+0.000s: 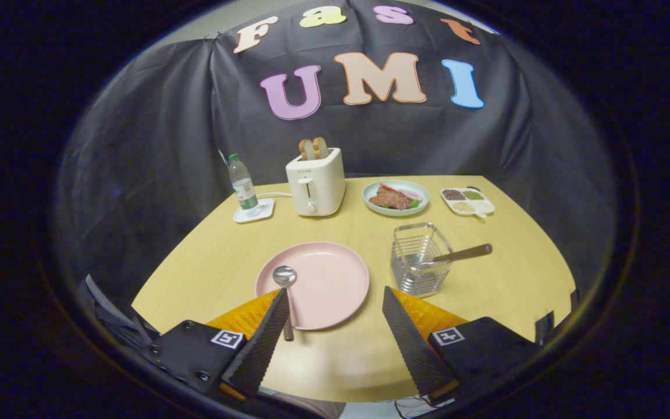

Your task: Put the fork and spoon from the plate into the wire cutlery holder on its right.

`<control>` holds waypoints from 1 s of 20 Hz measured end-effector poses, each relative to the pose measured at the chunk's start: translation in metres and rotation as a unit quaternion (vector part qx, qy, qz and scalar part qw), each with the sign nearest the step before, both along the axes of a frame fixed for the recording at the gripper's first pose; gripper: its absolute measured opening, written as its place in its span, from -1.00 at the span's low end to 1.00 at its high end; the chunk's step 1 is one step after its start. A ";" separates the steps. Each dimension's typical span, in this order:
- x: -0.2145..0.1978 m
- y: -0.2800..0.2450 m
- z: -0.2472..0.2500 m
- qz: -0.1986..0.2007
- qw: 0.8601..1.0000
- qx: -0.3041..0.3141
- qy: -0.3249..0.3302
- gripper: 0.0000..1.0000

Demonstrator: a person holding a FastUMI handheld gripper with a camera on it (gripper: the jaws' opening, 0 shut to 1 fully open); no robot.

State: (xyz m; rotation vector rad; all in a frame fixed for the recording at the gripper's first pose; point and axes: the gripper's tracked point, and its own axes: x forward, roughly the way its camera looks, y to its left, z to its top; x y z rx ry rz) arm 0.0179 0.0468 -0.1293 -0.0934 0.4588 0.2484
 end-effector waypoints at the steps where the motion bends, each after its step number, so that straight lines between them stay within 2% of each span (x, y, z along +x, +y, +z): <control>1: -0.001 0.005 -0.008 0.002 1.000 0.006 0.002 1.00; 3: -0.004 0.020 -0.026 0.014 1.000 0.011 0.009 1.00; 9: -0.006 0.041 -0.074 0.062 0.996 -0.049 0.029 1.00; 13: -0.008 0.050 -0.095 0.076 0.994 -0.065 0.049 0.97; 20: -0.006 0.052 -0.113 0.067 0.993 -0.065 0.074 0.06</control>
